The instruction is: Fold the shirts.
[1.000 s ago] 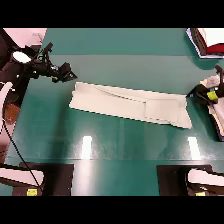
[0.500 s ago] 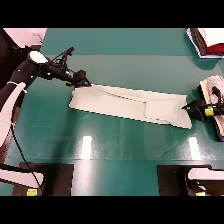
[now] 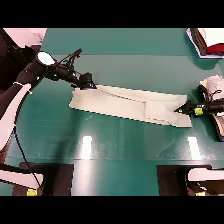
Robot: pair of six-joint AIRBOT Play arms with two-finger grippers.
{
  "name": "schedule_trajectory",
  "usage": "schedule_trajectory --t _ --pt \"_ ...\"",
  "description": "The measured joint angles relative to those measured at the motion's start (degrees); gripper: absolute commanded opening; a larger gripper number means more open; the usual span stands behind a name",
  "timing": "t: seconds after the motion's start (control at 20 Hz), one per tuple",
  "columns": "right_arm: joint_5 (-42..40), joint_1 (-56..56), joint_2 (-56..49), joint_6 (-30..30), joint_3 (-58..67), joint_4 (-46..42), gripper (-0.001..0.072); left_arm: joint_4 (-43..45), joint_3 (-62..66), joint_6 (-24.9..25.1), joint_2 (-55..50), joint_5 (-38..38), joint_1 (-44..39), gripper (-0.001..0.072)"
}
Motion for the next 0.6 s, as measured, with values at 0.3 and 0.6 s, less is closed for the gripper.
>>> schedule_trajectory --t 0.3,0.6 --pt "3.4 2.5 6.8 4.8 8.5 1.1 0.0011 0.0 1.4 -2.5 -1.8 6.1 -6.5 0.0024" --pt "9.8 12.4 9.4 15.3 24.5 1.4 0.0011 -0.4 11.7 -4.1 -13.2 8.9 -15.3 0.0024"
